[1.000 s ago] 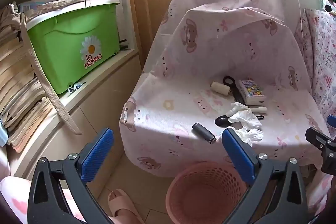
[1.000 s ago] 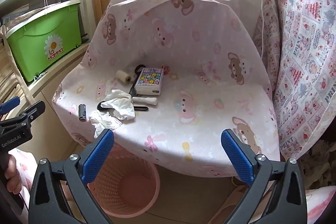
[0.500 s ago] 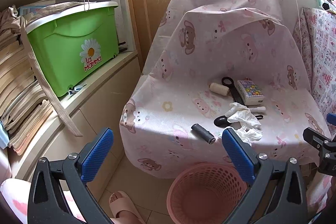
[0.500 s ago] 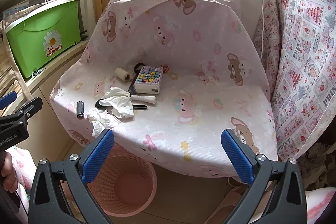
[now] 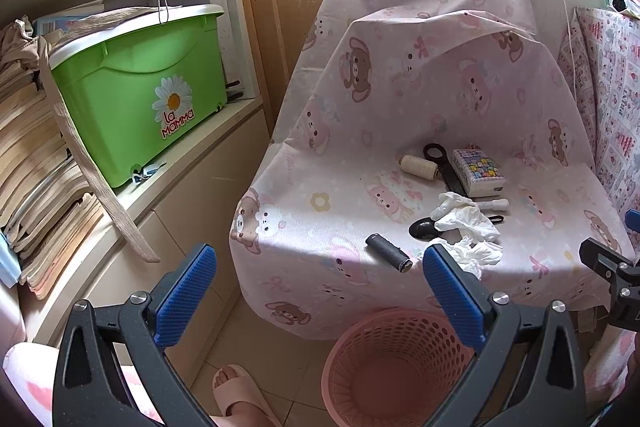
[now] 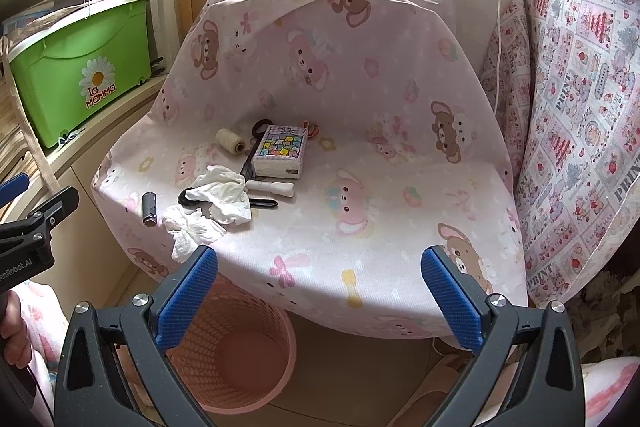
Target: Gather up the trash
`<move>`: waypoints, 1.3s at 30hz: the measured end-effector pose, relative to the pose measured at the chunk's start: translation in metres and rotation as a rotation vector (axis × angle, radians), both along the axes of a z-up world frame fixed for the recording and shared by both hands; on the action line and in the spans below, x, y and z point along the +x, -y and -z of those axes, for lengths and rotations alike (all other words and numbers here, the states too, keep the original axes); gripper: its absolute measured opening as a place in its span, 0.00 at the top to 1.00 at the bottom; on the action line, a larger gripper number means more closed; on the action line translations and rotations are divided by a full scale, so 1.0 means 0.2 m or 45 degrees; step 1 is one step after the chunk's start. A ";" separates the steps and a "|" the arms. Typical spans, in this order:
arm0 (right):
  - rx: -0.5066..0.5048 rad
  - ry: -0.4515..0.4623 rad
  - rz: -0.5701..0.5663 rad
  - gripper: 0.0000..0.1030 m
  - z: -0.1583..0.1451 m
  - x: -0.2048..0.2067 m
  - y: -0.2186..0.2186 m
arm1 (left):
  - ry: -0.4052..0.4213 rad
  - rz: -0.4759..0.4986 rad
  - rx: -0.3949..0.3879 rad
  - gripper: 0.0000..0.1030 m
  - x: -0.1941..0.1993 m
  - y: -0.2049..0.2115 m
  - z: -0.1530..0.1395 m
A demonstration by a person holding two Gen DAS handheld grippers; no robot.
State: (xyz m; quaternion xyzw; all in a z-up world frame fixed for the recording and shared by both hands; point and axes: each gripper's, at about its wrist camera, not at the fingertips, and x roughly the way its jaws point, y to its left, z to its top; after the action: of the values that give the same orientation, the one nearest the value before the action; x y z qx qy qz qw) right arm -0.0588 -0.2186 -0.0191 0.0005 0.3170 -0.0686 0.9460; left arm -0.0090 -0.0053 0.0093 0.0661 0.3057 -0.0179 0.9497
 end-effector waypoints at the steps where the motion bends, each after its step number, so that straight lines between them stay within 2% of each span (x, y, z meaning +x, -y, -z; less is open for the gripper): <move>1: 0.001 0.000 0.001 0.00 0.00 0.00 0.00 | 0.000 -0.001 0.002 0.01 0.00 0.00 0.00; 39: -0.042 0.007 -0.004 0.00 0.01 0.00 -0.02 | 0.013 0.008 0.031 0.01 -0.01 0.01 0.01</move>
State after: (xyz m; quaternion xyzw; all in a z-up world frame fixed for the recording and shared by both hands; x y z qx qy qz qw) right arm -0.0591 -0.2147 -0.0210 -0.0153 0.3131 -0.0722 0.9469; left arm -0.0119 -0.0074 0.0083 0.0788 0.3007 -0.0169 0.9503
